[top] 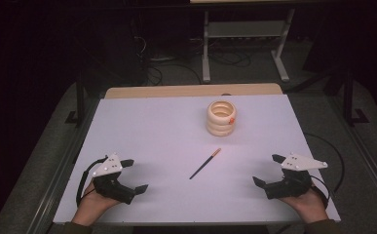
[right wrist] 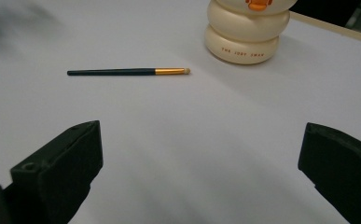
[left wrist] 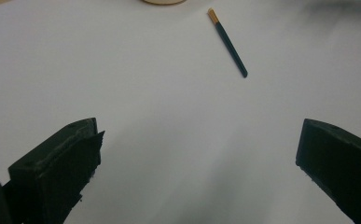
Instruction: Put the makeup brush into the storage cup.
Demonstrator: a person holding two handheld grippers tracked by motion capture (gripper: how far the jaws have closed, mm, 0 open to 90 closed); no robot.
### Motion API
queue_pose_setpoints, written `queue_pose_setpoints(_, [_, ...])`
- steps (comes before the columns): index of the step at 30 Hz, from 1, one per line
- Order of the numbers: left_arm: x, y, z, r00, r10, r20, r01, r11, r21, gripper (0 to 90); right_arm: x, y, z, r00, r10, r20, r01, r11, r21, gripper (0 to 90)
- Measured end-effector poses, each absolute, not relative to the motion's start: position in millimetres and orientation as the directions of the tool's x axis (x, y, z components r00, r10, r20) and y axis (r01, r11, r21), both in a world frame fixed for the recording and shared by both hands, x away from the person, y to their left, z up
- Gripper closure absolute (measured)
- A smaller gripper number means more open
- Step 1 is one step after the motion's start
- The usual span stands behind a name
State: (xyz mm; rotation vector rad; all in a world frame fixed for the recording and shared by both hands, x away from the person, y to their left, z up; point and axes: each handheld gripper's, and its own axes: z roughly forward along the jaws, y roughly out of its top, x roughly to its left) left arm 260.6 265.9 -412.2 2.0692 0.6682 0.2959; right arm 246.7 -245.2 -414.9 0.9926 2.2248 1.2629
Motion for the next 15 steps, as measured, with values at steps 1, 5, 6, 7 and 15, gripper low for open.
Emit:
queue_pose_setpoints(1, [260.7, 265.9, -412.1, 0.824, 0.564, -0.048, 0.346, -0.435, 0.831, 0.0, 247.0, -245.2, -414.9, -0.672, 0.74, 0.006, 0.384, 0.341, 0.858, 0.0])
queue_pose_setpoints(5, [261.3, 264.9, -410.6, 0.819, 0.57, -0.058, 0.351, -0.419, 0.837, 0.0, 247.6, -245.3, -415.0, -0.676, 0.737, 0.012, 0.384, 0.338, 0.859, 0.0])
queue_pose_setpoints(6, [261.3, 264.9, -410.6, 0.819, 0.57, -0.058, 0.351, -0.419, 0.837, 0.0, 247.6, -245.3, -415.0, -0.676, 0.737, 0.012, 0.384, 0.338, 0.859, 0.0])
queue_pose_setpoints(7, [262.3, 264.8, -409.6, 0.82, 0.569, -0.057, 0.351, -0.422, 0.836, 0.0, 247.7, -245.4, -414.9, -0.678, 0.735, 0.012, 0.383, 0.339, 0.859, 0.0])
queue_pose_setpoints(15, [264.6, 261.3, -410.0, 0.826, 0.559, -0.071, 0.357, -0.421, 0.834, 0.0, 245.8, -247.4, -413.1, -0.667, 0.745, 0.022, 0.381, 0.316, 0.869, 0.0])
